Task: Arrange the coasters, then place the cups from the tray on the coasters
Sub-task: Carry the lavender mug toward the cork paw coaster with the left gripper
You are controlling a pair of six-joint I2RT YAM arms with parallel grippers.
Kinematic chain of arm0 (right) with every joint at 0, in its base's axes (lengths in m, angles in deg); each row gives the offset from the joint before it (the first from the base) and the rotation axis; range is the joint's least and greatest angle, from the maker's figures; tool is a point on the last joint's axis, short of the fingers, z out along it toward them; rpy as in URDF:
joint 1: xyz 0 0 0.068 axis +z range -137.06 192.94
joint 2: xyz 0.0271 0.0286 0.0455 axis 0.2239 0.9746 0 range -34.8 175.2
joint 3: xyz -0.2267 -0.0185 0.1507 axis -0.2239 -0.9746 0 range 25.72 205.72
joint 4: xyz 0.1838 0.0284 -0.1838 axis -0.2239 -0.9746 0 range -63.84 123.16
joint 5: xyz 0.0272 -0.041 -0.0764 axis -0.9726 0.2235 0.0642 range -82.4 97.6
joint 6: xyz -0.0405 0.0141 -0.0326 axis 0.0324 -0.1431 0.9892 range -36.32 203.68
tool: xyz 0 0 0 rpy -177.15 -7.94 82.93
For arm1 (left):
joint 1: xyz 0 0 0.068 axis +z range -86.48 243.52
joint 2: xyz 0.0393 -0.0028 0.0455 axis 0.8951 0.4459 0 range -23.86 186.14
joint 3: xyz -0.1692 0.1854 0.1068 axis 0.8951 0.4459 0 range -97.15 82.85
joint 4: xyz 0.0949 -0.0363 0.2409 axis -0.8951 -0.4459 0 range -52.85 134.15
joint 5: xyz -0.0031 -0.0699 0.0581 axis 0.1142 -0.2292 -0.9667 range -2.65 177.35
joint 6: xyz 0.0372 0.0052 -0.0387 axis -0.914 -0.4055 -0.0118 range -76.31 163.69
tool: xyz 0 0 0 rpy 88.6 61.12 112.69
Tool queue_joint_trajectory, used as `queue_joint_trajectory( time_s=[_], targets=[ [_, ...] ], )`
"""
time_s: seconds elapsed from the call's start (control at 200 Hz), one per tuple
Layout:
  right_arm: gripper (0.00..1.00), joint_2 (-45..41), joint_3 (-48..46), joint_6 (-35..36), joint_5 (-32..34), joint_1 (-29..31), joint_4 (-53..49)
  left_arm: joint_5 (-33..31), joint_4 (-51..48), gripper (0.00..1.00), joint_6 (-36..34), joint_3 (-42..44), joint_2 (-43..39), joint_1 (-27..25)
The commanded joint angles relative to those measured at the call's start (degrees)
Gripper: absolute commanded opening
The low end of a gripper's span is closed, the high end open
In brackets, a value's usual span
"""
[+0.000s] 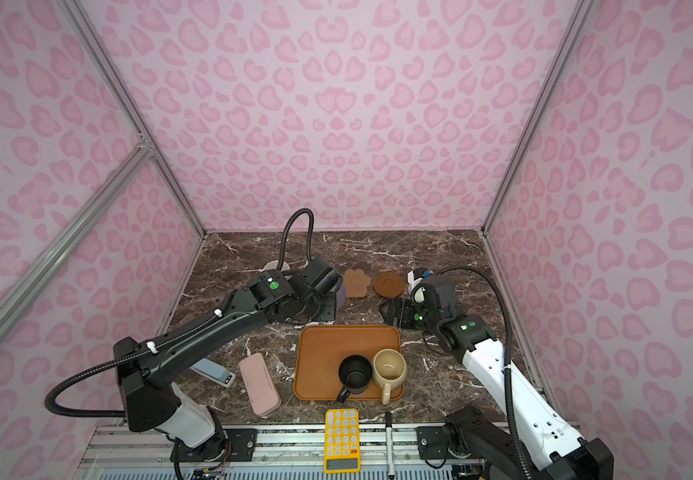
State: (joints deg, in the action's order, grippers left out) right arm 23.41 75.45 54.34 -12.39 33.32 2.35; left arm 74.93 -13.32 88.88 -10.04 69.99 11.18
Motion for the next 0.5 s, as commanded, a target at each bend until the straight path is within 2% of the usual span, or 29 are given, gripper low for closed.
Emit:
queue_joint_trajectory(
  time_s=[0.0,0.28,0.495],
  targets=[
    [0.95,1.3,0.3,1.3,-3.2,-1.7,1.9,0.0,1.7,0.03,-1.2,-3.3,3.1,1.1],
    [0.95,5.1,2.7,3.9,-4.6,-5.2,-0.2,-1.5,-3.2,0.03,-3.3,-14.4,12.7,4.4],
    [0.94,8.9,5.4,2.6,-6.0,-6.5,1.2,-1.5,-2.2,0.03,-4.6,-18.2,18.0,5.1]
  ],
)
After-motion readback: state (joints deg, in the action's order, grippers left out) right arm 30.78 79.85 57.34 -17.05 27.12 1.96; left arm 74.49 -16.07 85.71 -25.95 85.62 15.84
